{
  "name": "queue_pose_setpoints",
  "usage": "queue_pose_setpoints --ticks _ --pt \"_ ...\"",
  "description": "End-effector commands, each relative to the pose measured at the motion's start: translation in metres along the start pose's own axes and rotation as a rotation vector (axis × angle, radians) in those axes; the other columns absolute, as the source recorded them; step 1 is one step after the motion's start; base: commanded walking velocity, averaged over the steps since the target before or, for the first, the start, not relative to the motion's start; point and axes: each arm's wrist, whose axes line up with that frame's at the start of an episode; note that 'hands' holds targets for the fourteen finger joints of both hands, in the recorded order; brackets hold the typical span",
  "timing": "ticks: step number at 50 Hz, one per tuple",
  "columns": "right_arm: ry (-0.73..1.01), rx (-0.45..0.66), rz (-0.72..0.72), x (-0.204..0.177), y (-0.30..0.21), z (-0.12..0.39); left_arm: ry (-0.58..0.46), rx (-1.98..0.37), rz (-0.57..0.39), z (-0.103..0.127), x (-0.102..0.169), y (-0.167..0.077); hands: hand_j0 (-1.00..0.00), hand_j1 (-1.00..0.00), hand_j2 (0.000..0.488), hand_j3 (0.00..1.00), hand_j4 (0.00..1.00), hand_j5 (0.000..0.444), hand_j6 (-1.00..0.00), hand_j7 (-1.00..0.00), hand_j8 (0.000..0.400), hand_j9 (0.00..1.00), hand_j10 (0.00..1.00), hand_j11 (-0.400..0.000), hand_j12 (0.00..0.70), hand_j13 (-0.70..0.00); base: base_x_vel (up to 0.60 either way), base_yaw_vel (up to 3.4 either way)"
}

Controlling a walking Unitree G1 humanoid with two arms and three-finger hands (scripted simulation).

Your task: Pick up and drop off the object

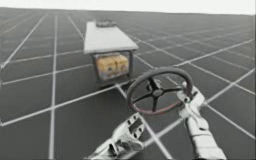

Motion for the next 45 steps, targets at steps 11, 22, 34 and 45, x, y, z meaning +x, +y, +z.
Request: queue_pose_setpoints --ticks 11,22,34,45 --pt "-0.012 0.027 -0.006 0.0023 -0.0046 0.0052 0.006 0.015 -0.005 0.0010 0.0023 -0.0041 0.00 0.00 0.000 1.00 1.00 0.000 0.00 0.00 0.000 1.00 1.00 -0.400 0.000 -0.700 0.57 0.06" --pt "-0.012 0.027 -0.006 0.0023 -0.0046 0.0052 0.006 0.015 -0.005 0.0010 0.0023 -0.0041 0.00 0.00 0.000 1.00 1.00 0.000 0.00 0.00 0.000 1.00 1.00 -0.400 0.000 -0.700 0.58 0.03" --pt "-0.012 0.027 -0.006 0.0023 -0.0046 0.0052 0.006 0.015 -0.005 0.0010 0.0023 -0.0041 0.00 0.00 0.000 1.00 1.00 0.000 0.00 0.00 0.000 1.00 1.00 -0.400 0.000 -0.700 0.56 0.07" --pt "-0.012 0.027 -0.006 0.0023 -0.0046 0.0052 0.006 0.015 -0.005 0.0010 0.0023 -0.0041 0.00 0.00 0.000 1.00 1.00 0.000 0.00 0.00 0.000 1.00 1.00 -0.400 0.000 -0.700 0.58 0.04"
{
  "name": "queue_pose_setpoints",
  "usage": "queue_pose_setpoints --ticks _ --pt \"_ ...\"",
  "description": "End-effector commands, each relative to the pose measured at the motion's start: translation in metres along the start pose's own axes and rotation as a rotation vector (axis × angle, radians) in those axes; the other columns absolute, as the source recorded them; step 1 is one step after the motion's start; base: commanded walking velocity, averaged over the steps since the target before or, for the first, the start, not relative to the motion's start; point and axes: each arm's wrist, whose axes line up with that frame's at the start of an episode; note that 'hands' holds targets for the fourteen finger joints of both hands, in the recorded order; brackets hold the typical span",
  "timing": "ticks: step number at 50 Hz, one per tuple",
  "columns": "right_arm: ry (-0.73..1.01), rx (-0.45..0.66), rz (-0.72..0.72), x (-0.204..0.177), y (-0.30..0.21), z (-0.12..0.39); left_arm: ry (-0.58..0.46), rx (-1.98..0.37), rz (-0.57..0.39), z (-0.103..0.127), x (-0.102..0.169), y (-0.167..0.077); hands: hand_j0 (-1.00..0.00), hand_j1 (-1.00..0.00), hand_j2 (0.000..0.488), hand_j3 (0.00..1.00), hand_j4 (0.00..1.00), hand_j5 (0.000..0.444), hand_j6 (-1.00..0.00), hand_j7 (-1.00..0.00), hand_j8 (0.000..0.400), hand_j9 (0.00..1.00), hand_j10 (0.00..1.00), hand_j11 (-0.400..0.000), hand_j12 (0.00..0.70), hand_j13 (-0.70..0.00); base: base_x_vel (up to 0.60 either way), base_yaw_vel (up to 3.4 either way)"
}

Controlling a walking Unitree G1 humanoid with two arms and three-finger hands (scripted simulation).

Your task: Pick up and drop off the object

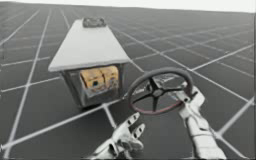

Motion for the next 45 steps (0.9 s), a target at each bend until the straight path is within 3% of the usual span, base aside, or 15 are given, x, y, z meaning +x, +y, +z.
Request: queue_pose_setpoints --ticks 1,45 --pt "-0.021 0.034 0.001 0.0002 -0.0035 0.0091 -0.002 0.021 -0.011 0.0024 0.0015 -0.0058 0.00 0.00 0.000 1.00 1.00 0.000 0.00 0.00 0.000 1.00 1.00 -0.400 0.000 -0.700 0.58 0.03" --pt "-0.021 0.034 0.001 0.0002 -0.0035 0.0091 -0.002 0.021 -0.011 0.0024 0.0015 -0.0058 0.00 0.00 0.000 1.00 1.00 0.000 0.00 0.00 0.000 1.00 1.00 -0.400 0.000 -0.700 0.54 0.10"
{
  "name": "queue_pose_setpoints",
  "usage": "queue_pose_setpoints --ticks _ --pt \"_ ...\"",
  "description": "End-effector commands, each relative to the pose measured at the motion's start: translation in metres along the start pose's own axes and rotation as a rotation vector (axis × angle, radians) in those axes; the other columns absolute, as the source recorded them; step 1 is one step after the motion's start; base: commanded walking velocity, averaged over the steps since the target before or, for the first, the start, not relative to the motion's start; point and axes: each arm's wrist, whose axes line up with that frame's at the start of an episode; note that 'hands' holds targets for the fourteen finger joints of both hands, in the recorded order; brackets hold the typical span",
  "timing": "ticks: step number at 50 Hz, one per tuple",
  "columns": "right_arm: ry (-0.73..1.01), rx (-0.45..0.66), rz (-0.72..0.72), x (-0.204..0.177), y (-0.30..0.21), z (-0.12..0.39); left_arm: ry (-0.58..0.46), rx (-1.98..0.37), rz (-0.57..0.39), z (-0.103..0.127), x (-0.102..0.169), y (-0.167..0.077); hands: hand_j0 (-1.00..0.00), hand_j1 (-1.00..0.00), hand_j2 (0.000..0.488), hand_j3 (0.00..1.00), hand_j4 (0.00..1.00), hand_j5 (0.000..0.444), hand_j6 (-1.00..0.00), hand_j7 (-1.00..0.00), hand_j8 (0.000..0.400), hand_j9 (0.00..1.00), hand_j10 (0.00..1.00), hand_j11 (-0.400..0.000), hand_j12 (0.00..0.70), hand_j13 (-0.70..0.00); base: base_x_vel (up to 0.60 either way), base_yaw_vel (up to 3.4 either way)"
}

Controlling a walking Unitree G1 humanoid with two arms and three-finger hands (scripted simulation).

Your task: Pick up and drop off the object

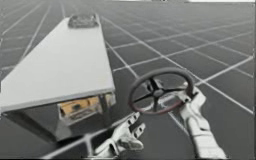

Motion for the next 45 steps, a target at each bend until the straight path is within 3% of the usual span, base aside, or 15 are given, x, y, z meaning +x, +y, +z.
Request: queue_pose_setpoints --ticks 1,45 --pt "-0.018 0.040 0.018 -0.0024 0.0004 0.0093 -0.008 0.024 -0.005 0.0031 -0.0010 -0.0058 0.00 0.00 0.000 1.00 1.00 0.000 0.00 0.00 0.000 1.00 1.00 -0.400 0.000 -0.700 0.48 0.19" --pt "-0.018 0.040 0.018 -0.0024 0.0004 0.0093 -0.008 0.024 -0.005 0.0031 -0.0010 -0.0058 0.00 0.00 0.000 1.00 1.00 0.000 0.00 0.00 0.000 1.00 1.00 -0.400 0.000 -0.700 0.43 0.29"
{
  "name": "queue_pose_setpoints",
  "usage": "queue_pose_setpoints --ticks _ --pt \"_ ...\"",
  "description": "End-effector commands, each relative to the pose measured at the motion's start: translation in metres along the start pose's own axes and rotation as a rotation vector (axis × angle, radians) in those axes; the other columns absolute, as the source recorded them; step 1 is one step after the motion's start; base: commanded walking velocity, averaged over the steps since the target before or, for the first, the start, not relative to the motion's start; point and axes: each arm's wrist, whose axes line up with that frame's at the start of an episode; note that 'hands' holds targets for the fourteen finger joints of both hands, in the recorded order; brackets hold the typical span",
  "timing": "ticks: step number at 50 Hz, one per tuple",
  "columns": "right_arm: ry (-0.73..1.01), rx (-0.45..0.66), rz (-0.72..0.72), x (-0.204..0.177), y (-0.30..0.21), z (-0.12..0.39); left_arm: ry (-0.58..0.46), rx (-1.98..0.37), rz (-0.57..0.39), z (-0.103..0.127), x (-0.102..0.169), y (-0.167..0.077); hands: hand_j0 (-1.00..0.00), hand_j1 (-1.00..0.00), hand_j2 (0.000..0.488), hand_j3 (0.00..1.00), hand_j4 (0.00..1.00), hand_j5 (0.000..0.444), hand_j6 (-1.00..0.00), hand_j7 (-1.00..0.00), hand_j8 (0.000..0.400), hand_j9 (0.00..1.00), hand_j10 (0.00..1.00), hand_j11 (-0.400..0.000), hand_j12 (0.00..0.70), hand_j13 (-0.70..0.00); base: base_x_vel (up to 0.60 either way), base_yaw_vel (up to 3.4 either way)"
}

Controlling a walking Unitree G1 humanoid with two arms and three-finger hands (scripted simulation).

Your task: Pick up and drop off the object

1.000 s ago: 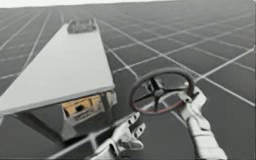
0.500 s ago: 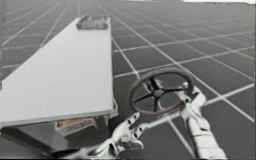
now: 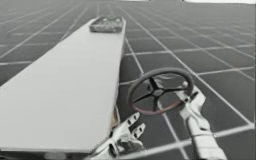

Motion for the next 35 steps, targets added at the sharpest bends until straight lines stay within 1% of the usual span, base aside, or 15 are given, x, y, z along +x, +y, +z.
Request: queue_pose_setpoints --ticks 1,19,35 --pt "-0.012 0.035 0.004 0.0002 -0.0030 0.0068 0.000 0.022 -0.005 0.0022 0.0009 -0.0054 0.00 0.00 0.000 1.00 1.00 0.000 0.00 0.00 0.000 1.00 1.00 -0.400 0.000 -0.700 0.41 0.30" --pt "-0.012 0.035 0.004 0.0002 -0.0030 0.0068 0.000 0.022 -0.005 0.0022 0.0009 -0.0054 0.00 0.00 0.000 1.00 1.00 0.000 0.00 0.00 0.000 1.00 1.00 -0.400 0.000 -0.700 0.46 0.21" --pt "-0.012 0.035 0.004 0.0002 -0.0030 0.0068 0.000 0.022 -0.005 0.0022 0.0009 -0.0054 0.00 0.00 0.000 1.00 1.00 0.000 0.00 0.00 0.000 1.00 1.00 -0.400 0.000 -0.700 0.53 -0.05"
